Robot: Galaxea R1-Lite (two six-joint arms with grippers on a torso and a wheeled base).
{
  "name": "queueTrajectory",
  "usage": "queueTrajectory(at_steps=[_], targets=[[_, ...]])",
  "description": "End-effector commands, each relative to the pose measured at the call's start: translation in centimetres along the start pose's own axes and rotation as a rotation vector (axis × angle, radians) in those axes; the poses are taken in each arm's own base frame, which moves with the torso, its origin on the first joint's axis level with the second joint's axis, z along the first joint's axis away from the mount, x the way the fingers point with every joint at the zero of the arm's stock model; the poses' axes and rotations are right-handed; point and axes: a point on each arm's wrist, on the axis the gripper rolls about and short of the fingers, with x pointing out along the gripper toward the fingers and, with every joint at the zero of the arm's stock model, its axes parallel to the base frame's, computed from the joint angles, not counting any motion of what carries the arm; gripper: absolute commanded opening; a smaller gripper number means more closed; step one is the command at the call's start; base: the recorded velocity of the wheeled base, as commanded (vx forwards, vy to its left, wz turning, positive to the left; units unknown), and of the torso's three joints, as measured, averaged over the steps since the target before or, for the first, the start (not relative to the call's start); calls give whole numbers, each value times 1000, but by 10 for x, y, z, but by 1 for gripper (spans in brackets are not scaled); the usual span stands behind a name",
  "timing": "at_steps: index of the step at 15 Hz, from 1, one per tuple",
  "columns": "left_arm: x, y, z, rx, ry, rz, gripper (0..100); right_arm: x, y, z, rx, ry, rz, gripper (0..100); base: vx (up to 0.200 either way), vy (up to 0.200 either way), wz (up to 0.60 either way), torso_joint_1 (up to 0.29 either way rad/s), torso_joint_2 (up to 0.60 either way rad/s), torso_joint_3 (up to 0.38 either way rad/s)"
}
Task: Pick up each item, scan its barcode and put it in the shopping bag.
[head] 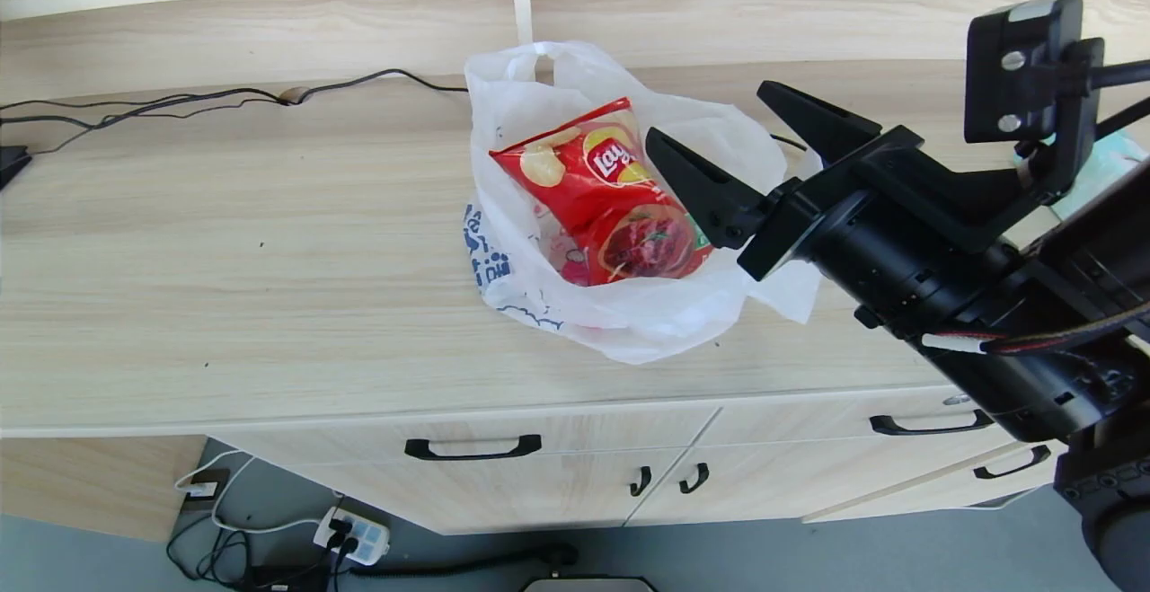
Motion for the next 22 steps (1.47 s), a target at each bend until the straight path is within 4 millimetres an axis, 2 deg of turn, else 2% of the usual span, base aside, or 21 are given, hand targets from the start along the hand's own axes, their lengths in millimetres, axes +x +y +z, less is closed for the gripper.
queueTrajectory(at_steps=[1,4,6,8,12,15,22], targets=[[0,0,0,0,0,-1,100,-1,0,1,-1,-3,0,100,0,0,-600,-2,2,2],[0,0,0,2,0,-1,100,-2,1,0,-7,4,4,100,0,0,-200,-1,1,1],[0,0,0,3,5,-1,100,-10,2,-3,4,-1,3,100,0,0,0,0,0,0],[0,0,0,3,7,-1,100,-15,2,-6,15,-6,-4,100,0,-200,0,0,2,-5],[0,0,-1,3,5,-1,100,-19,1,-7,45,1,-18,100,-200,-200,0,8,7,2],[0,0,-1,3,8,-1,100,-14,1,-9,94,-13,-17,100,-200,-200,0,-11,-4,7],[0,0,-1,3,7,-1,100,-14,-1,-9,88,-12,-30,100,0,-200,0,0,1,4]])
